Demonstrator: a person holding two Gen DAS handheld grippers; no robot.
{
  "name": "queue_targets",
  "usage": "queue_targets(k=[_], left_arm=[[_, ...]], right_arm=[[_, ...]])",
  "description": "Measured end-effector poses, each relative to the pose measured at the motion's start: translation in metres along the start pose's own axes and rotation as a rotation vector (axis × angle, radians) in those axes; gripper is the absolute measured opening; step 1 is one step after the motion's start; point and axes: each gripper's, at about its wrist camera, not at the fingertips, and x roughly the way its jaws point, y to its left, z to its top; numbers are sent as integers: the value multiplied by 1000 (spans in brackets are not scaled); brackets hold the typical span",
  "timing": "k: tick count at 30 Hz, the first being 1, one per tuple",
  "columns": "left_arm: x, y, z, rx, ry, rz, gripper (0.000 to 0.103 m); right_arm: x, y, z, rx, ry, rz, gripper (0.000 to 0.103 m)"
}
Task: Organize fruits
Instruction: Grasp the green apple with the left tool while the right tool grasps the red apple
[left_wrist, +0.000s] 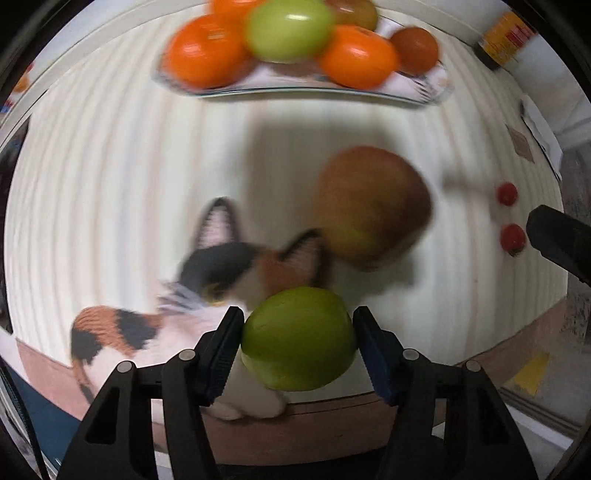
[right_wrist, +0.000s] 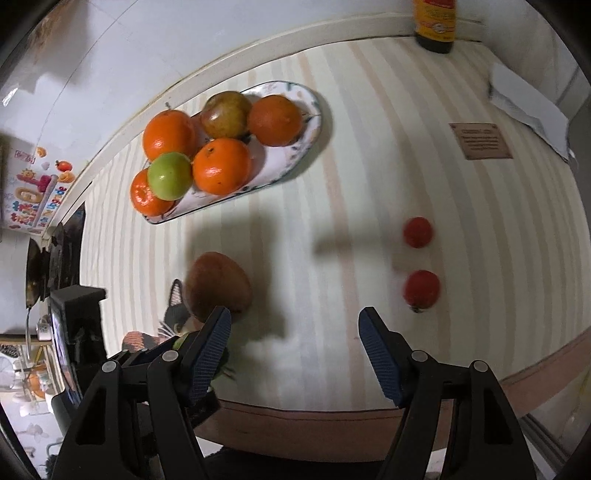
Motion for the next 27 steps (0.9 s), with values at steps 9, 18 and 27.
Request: queue_targets(k=[9,18,27], left_arm=[[-1,63,-5,-157,85,-26,59],[-1,74,4,-172,77,-44,59],[-5,88,18,-166,86,-41,59]], right_arm=[[79,53,24,-63,177,115,77],[91,56,-2,-187,186,-4,68],[105,56,-5,-155,206,46,68]])
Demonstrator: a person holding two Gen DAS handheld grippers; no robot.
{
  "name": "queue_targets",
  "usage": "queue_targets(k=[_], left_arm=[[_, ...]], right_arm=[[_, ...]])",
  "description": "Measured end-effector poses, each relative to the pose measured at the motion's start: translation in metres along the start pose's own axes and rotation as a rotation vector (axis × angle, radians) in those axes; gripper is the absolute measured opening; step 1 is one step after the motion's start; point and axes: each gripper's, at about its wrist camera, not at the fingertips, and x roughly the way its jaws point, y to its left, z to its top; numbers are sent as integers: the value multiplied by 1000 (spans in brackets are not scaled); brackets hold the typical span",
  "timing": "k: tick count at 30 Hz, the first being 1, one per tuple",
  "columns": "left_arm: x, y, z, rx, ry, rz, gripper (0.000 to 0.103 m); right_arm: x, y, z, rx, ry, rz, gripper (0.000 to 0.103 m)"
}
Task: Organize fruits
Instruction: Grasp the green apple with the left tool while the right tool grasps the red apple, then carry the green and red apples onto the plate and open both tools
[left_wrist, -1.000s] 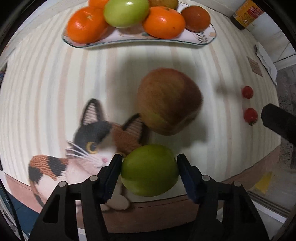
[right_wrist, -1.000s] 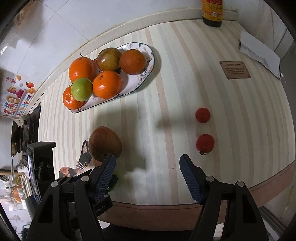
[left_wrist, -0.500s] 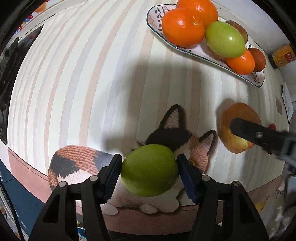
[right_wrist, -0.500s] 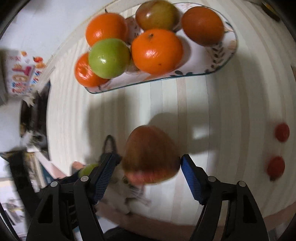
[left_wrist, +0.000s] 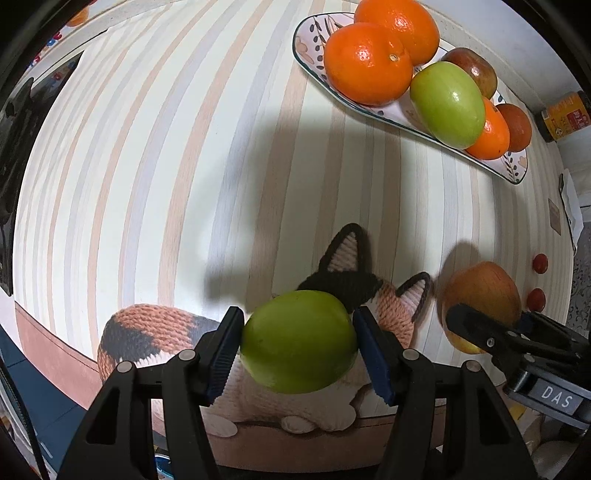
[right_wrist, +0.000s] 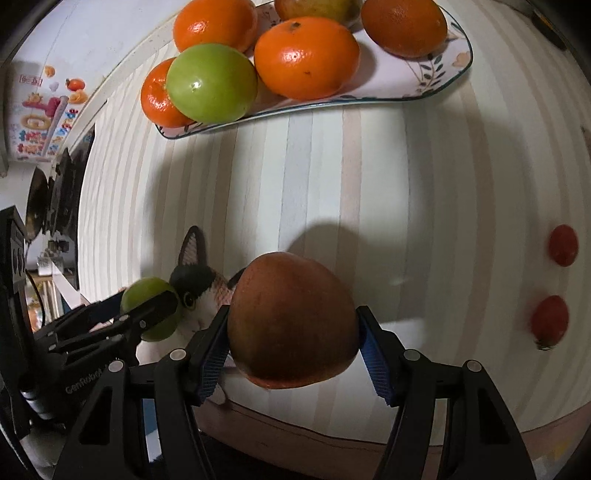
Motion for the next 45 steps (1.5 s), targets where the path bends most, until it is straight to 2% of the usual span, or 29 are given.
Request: queue_targets(k=[7,14,18,20,25,33,36,40,45], left_arm=[[-11,-9,10,7,-12,5,59],[-62,-23,40,18,-89,-90,59],[-97,-32,73,16,-144,-156,59],[-111,-32,93,15,-198,-170,59],[-130,-39,138,26,-250,-148,59],[-90,-23,208,4,-209,-31,59],[-70,-15,227,-12,-175,1,59],[-53,-10,236,-23,-125,2,59],[-38,-8,234,-38,-91,-11,59]], right_arm=[[-9,-9,-5,31,-19,15,67],[-57,-18,11,79,-129,83,67],[-95,-23,33,91,-210,105,67],[-109,-28,49,100,-242,105,67],[-131,-44,101,145,-306,60,67],[-121,-74,187,162,-306,-112,67],[-106,-77,201,140,-277,-166,67],[-90,-75,201,104,-240,-201,67],[-80,-75,187,102,-207,-170,68]])
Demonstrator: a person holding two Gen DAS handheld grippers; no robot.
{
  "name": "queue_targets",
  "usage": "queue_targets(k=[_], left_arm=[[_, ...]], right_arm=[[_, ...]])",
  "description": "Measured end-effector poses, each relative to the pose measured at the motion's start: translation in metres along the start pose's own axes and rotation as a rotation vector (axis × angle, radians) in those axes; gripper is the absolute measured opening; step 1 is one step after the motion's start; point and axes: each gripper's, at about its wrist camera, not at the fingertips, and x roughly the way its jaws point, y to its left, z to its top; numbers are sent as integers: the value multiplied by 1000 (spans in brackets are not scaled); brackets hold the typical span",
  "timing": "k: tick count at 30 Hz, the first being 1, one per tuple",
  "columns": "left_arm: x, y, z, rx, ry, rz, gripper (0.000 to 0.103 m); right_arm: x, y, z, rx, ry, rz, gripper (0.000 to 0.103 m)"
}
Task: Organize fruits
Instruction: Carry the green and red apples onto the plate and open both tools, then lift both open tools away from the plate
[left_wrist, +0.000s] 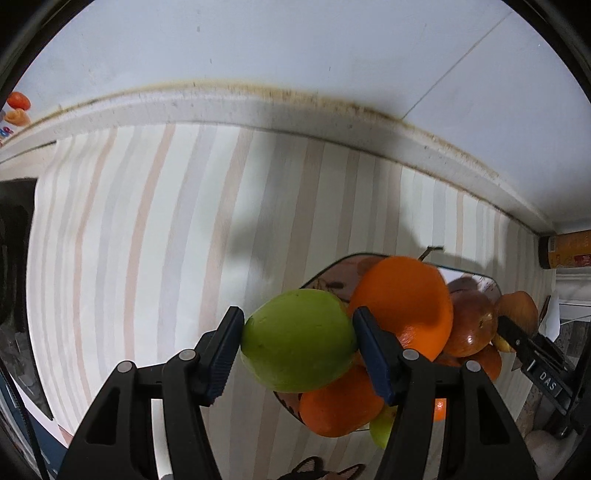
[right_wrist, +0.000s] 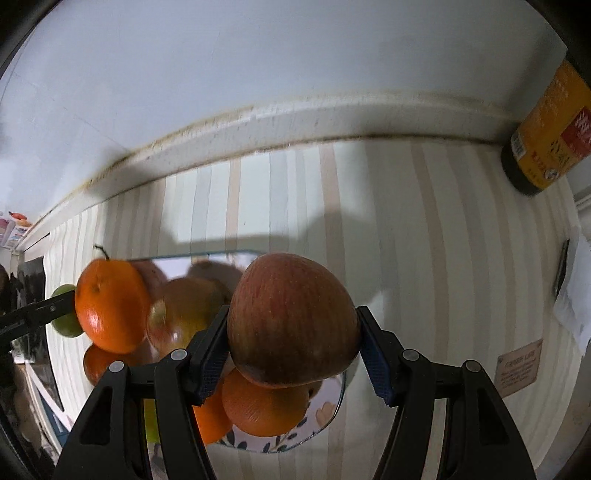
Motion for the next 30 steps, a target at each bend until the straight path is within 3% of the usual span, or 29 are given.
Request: queue_targets(k=[7,14,19,21,27,30], left_arm=[[6,5,-4,-21,5,-24,60],[8,7,-1,-31,44,-48,60],[5,9,-2,-33,39,-43,76],[1,11,-4,-43,29,-46,87],[-28,12,-15,-34,-62,-4,89],[-44,7,-29,-15,-119,20,97]], right_arm=[[0,-7,3,9,31,41,69],[-3,-7,8,21,46,78,81],[-1,-2,8,20,52,77,89],[-2,-1,8,29,39,64,92],[-31,4,-2,-1,-41,-18,95],[-47,14,-13,-45,-78,-76,96]])
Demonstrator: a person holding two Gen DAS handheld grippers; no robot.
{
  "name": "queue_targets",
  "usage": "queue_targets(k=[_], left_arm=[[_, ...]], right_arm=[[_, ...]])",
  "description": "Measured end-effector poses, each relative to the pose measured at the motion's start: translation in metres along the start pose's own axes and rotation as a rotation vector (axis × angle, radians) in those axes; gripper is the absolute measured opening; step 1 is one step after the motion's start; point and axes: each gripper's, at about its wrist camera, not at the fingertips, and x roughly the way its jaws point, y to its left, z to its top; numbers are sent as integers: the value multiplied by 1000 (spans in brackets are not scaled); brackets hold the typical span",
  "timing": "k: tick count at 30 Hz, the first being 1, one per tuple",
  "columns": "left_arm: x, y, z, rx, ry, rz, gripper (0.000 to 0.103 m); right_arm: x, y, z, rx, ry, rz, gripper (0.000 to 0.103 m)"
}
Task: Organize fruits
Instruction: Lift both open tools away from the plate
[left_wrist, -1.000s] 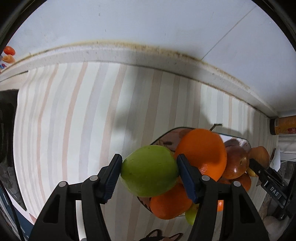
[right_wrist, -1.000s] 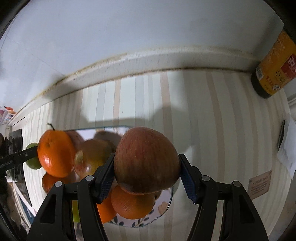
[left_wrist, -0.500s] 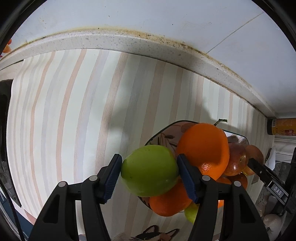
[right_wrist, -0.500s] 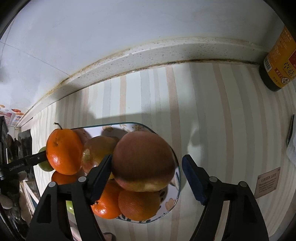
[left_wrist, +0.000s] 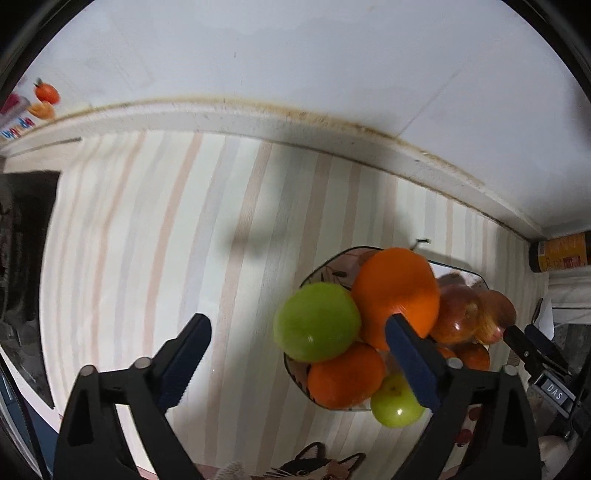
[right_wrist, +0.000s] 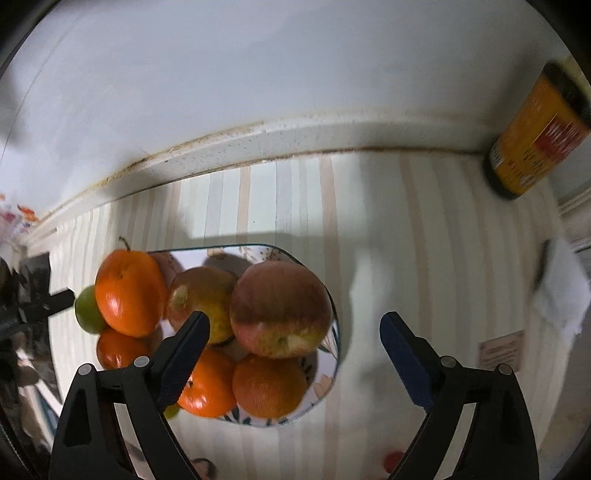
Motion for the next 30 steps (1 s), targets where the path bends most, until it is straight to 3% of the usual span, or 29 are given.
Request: queue_targets(k=[5,21,30], left_arm=[[-29,-10,-35,50,-59,35,97],[-108,-53,-132,162,-257,63,97],[-172,-56,-177,159,-392,12,97]], right_arm=[[-26,16,-28,-49,-40,-60,96],[-134,30,-115,-61,-200,-27,96],[-203,31,-152,-79,-297,-36,96]])
